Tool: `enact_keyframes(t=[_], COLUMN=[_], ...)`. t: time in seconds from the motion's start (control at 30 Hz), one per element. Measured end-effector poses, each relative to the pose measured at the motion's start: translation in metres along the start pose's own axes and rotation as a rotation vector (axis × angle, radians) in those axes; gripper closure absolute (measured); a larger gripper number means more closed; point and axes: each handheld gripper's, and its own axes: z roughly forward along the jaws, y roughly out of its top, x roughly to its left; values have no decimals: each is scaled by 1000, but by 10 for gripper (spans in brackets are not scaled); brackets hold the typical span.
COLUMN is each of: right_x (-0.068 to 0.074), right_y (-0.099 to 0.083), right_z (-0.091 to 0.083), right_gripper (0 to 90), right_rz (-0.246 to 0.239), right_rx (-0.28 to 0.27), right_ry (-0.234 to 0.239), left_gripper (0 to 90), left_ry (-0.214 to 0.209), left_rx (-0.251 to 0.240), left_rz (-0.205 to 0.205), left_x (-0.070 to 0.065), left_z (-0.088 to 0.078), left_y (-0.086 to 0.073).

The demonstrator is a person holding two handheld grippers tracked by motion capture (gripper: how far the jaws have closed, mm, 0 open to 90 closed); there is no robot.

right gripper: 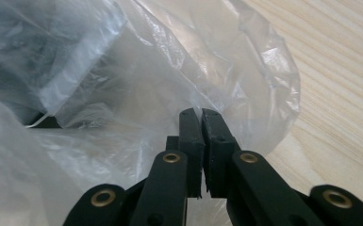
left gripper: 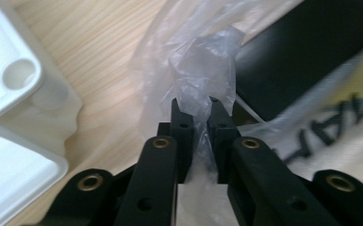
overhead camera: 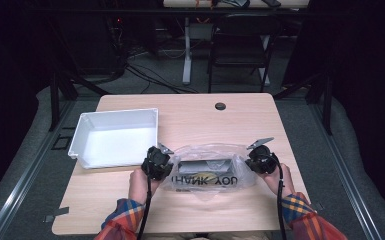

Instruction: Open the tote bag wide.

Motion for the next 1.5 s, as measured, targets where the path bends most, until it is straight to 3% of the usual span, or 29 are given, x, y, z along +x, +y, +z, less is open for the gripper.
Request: enact_keyframes(t=[0.23, 0.4, 0.57, 0.67, 0.77, 0.93, 0.97, 1.03, 1.1, 1.23, 1.3, 1.43, 1.5], right_x=[-6, -10, -16, -22, -27, -30, -30, -27, -19, 2, 10, 16, 14], right_y=[-1, -3, -5, -5, -4, 1, 2, 4, 7, 15, 17, 15, 11], right_z=[9, 11, 5, -7, -23, -54, -61, -71, -80, -84, -79, -55, -43], right_gripper=[881, 879, 817, 649, 541, 451, 434, 412, 391, 325, 396, 718, 822], right_rz=[14, 4, 15, 43, 59, 88, 87, 88, 80, 27, 9, -9, 0], right_rx=[35, 105, 146, 115, 61, -47, -77, -115, -157, -176, -170, -86, -41], right_ry=[-55, -91, -74, -21, 9, 50, 77, 99, 152, 241, 261, 212, 187], left_gripper=[872, 879, 879, 872, 852, 834, 833, 833, 830, 824, 823, 857, 870], left_ry=[36, 28, 27, 0, -16, -29, -28, -30, -32, -41, -44, -46, -49], left_rx=[73, 128, 145, 131, 112, 95, 96, 89, 84, 86, 86, 98, 114], left_rz=[0, 13, 23, 11, -1, -7, -6, -11, -18, -16, -15, -6, 0], left_x=[4, 6, 6, 9, 10, 11, 11, 11, 11, 11, 11, 12, 13], left_z=[15, 22, 21, 19, 16, 13, 13, 13, 13, 13, 13, 13, 13], left_y=[-5, -9, -11, -11, -10, -9, -9, -9, -9, -9, -9, -11, -12])
